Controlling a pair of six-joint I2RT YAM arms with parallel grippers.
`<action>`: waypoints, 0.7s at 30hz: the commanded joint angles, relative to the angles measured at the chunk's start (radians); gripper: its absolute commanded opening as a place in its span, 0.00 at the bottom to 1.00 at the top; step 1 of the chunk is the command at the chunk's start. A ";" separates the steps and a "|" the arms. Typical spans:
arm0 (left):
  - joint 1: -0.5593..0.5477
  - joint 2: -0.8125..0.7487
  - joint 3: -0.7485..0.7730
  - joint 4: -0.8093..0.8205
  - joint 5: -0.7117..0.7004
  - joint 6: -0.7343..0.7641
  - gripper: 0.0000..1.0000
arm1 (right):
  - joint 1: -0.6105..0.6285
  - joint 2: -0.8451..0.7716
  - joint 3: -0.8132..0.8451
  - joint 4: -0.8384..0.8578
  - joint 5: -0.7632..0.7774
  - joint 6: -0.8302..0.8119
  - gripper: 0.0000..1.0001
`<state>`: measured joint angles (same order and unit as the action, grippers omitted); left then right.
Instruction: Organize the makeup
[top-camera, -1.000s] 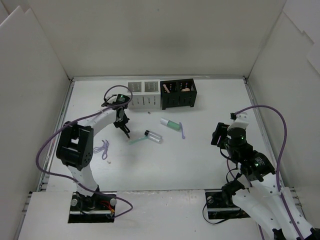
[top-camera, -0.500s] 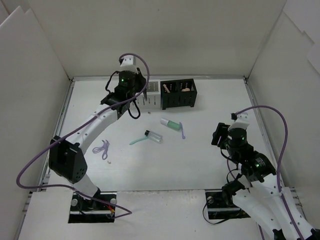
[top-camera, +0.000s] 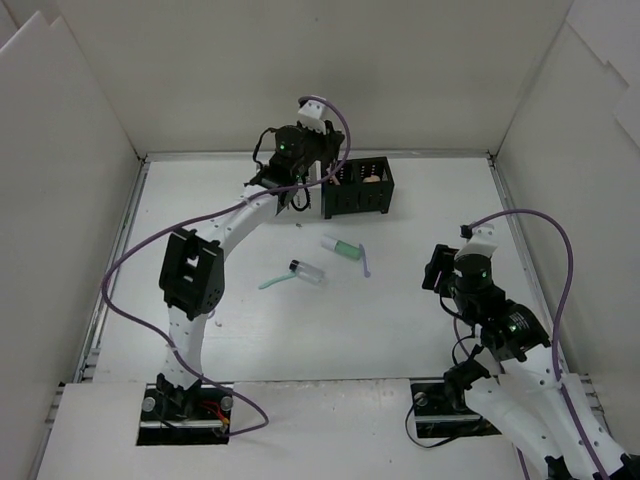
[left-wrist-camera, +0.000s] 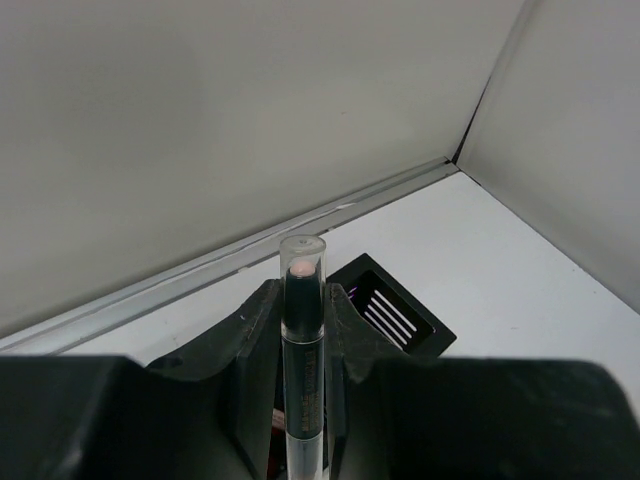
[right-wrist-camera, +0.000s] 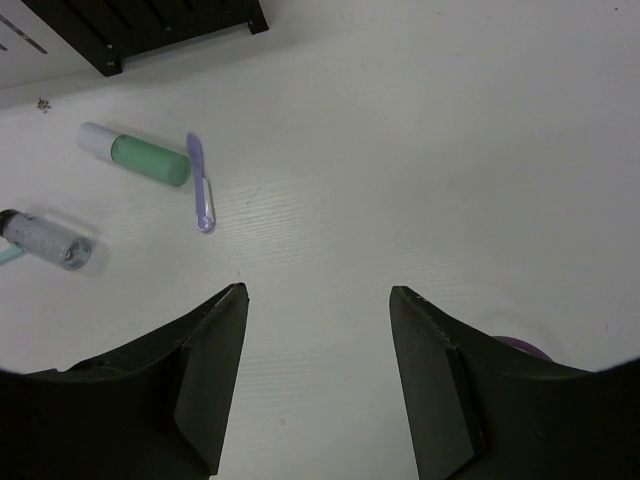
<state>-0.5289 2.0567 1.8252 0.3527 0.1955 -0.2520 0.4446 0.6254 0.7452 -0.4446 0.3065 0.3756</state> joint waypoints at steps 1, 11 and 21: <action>-0.014 0.006 0.062 0.170 0.065 0.045 0.02 | -0.004 0.033 0.000 0.064 0.025 -0.006 0.56; -0.014 0.125 0.080 0.241 0.039 0.082 0.08 | -0.006 0.045 0.002 0.063 0.020 -0.007 0.56; -0.014 0.126 0.057 0.293 0.001 0.111 0.09 | -0.007 0.043 0.000 0.061 0.016 -0.006 0.56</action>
<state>-0.5377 2.2353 1.8458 0.5312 0.2012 -0.1726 0.4446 0.6571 0.7441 -0.4442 0.3061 0.3725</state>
